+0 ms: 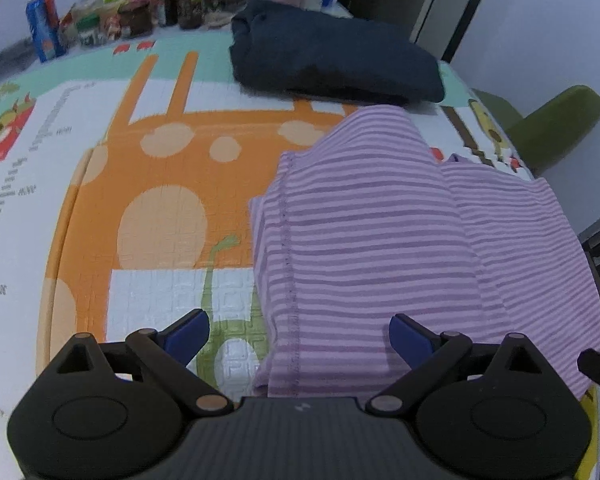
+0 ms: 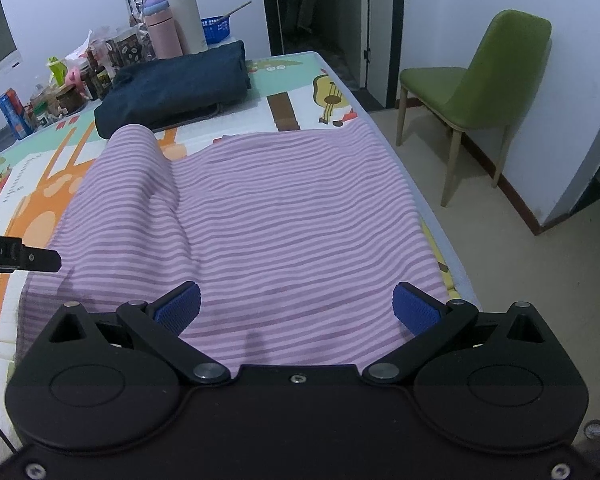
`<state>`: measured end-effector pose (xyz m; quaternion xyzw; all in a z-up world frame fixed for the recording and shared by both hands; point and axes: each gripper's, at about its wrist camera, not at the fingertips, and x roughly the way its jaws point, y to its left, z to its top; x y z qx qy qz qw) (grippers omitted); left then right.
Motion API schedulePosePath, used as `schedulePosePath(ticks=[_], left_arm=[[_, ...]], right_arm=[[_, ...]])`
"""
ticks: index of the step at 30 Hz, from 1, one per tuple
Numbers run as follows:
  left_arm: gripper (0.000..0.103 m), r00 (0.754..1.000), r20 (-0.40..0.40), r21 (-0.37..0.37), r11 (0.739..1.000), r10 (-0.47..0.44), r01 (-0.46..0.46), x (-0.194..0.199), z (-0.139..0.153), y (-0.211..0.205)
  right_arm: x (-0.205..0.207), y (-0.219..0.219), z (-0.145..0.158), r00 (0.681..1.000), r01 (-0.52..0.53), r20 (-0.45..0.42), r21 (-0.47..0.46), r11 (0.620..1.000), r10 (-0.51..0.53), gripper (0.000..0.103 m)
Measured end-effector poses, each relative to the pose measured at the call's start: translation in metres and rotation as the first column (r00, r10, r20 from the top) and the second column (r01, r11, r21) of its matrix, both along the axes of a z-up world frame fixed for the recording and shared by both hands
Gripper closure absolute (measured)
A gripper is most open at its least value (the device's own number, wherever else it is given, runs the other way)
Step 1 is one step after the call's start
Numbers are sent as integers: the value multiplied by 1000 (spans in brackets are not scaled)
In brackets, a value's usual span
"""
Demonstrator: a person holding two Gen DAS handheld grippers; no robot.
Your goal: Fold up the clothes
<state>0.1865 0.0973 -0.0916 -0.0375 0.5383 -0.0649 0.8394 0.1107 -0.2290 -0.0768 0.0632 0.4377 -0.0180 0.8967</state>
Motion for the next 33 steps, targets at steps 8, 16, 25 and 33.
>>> schedulePosePath(ticks=[8, 16, 25, 33], left_arm=[[5, 998, -50, -34, 999, 24, -26, 10, -1, 4], [11, 994, -103, -59, 997, 45, -52, 18, -7, 3], [11, 996, -93, -66, 998, 1, -7, 14, -5, -10], [16, 995, -94, -66, 997, -42, 36, 13, -10, -22]], right_arm=[[7, 2, 2, 1000, -6, 2, -2, 1000, 6, 0], [9, 0, 1, 1000, -18, -2, 0, 1000, 18, 0], [24, -30, -1, 1000, -18, -10, 9, 1000, 18, 0], [44, -66, -4, 999, -40, 11, -18, 999, 40, 0]])
